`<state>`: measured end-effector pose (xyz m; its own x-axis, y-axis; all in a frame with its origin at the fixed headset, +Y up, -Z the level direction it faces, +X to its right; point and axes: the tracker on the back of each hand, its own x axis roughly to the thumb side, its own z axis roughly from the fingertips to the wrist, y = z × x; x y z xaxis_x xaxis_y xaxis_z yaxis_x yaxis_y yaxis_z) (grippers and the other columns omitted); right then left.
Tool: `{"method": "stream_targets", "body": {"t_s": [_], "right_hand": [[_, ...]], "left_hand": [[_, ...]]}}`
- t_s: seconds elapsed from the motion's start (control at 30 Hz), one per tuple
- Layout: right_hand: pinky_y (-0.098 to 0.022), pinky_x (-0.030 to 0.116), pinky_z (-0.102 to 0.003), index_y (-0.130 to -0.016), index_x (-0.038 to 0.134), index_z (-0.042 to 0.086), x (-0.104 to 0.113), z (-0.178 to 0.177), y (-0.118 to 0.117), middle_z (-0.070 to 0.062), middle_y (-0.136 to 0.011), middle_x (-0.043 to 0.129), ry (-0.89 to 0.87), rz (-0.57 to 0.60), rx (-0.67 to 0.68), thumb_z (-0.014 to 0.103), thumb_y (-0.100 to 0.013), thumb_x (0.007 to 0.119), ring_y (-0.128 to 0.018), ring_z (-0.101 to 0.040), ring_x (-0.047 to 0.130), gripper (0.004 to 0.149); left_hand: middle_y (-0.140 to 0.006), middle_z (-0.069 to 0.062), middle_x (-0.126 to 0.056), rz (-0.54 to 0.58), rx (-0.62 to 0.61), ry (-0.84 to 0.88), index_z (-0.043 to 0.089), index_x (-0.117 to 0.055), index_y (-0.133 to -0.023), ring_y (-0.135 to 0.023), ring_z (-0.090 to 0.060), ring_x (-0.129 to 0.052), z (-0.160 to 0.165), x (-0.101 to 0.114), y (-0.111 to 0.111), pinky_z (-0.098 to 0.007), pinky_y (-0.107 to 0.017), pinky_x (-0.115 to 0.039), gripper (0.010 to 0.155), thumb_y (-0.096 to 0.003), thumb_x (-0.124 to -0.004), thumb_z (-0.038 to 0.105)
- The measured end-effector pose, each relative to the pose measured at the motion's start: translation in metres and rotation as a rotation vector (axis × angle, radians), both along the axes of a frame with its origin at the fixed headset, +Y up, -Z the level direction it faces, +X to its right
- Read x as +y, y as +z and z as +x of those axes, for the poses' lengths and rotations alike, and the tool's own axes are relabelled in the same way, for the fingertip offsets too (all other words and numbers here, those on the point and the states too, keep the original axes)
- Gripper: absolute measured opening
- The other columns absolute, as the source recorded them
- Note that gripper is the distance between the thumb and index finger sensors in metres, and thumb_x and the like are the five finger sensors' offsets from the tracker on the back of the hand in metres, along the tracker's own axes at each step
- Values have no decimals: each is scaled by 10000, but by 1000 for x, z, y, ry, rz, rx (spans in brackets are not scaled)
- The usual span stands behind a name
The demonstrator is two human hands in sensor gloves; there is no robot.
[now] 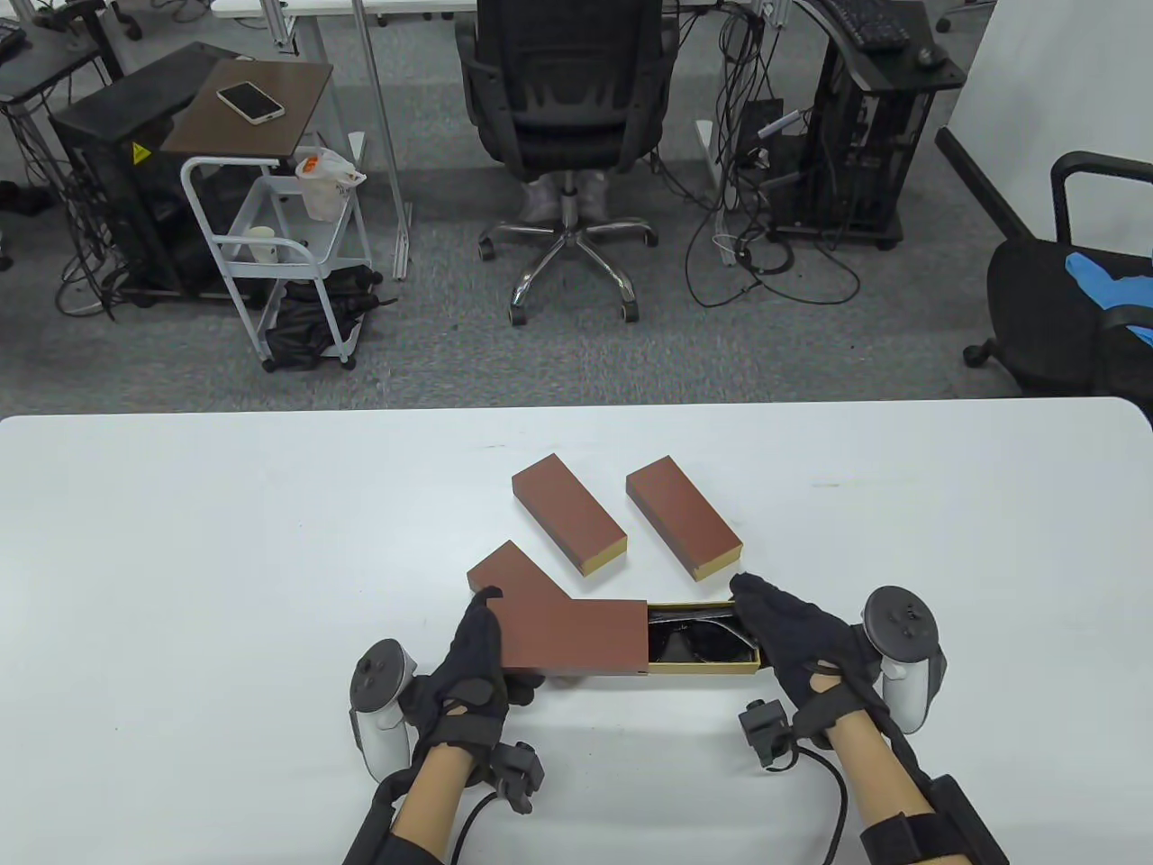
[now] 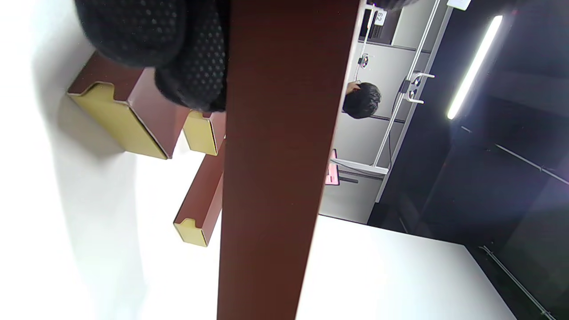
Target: Slide to open storage boxes and store sunglasses
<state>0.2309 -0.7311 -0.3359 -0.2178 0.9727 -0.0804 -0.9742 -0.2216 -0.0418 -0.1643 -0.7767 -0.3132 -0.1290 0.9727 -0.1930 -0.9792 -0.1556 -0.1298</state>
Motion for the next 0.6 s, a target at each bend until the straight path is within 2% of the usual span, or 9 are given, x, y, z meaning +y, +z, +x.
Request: {"method": "stream_targets", "body": {"t_s": [0.33, 0.6], "right_hand": [[-311, 896, -410, -743, 857, 245, 2, 3, 5, -131, -798, 888, 99, 31, -54, 440, -338, 865, -474, -301, 1014, 450], [-282, 903, -420, -726, 868, 229, 7, -1, 9, -131, -760, 922, 148, 99, -114, 395, -318, 900, -432, -323, 1026, 441]], "left_hand": [[-901, -99, -771, -5, -20, -15, 269, -322, -1145, -624, -270, -905, 4, -1, 0, -464, -462, -776, 725, -511, -475, 586], [-903, -100, -770, -6, -22, -15, 270, -322, -1145, -627, -272, -904, 4, -1, 0, -466, -463, -774, 725, -511, -478, 587]]}}
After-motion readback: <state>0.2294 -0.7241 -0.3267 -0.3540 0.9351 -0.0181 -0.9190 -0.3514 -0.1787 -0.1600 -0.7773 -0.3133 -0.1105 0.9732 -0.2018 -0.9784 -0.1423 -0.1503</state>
